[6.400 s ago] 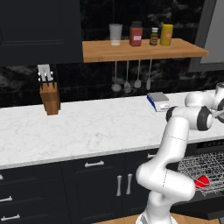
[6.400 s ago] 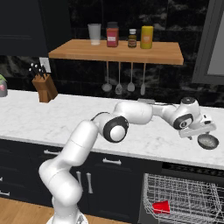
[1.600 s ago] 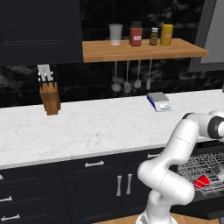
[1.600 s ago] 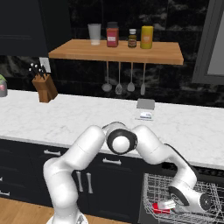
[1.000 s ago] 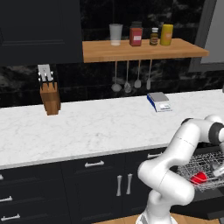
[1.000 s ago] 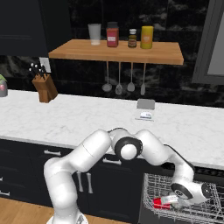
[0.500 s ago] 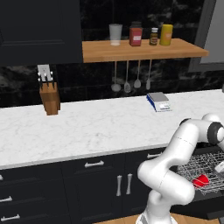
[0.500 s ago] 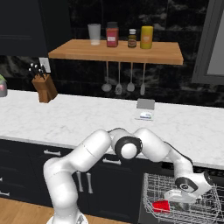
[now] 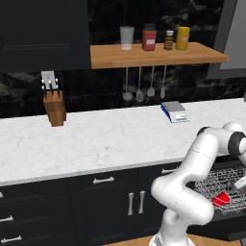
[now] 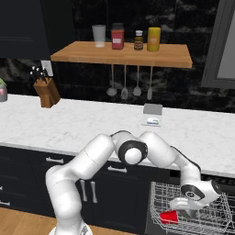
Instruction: Pick up the cup and bowl from the counter, place them in the dishwasher, and close the dishwasher door.
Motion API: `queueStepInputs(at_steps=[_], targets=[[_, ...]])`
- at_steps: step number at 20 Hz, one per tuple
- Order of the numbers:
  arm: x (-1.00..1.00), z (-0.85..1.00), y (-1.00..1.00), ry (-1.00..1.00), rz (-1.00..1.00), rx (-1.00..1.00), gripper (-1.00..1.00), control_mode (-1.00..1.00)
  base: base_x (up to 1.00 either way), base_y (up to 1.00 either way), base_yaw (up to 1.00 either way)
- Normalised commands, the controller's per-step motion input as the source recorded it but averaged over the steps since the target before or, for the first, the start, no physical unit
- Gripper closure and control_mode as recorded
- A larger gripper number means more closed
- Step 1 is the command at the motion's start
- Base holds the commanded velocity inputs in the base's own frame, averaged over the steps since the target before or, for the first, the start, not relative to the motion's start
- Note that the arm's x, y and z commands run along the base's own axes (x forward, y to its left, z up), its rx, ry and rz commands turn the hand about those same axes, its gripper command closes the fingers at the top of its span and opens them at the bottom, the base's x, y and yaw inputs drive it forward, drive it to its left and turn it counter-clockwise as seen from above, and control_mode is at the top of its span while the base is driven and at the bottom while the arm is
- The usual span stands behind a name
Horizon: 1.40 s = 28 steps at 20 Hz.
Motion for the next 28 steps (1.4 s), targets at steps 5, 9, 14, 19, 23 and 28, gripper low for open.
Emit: queueStepInputs(at_steps=[5,9,14,19,23,28], targets=[[0.19,-0.33,0.17,-0.1,0.01,-0.03,1.0,-1.0,0.0,0.0,0.0],[0.14,-0.65,0.0,-0.07,0.0,-0.02,1.0,-1.0,0.0,0.0,0.0],[0.0,-0.28,0.0,-0.03,0.0,0.0,1.0,-1.0,0.0,0.0,0.0],[-0.01,-0.02,0.0,0.0,0.0,0.0,-1.0,-1.0,0.0,0.0,0.0],[0.0,0.0,0.0,0.0,0.0,0.0,-1.0,-1.0,0.0,0.0,0.0],[0.02,0.14,-0.18,0.03,0.0,0.0,-1.0,-1.0,0.0,0.0,0.0]])
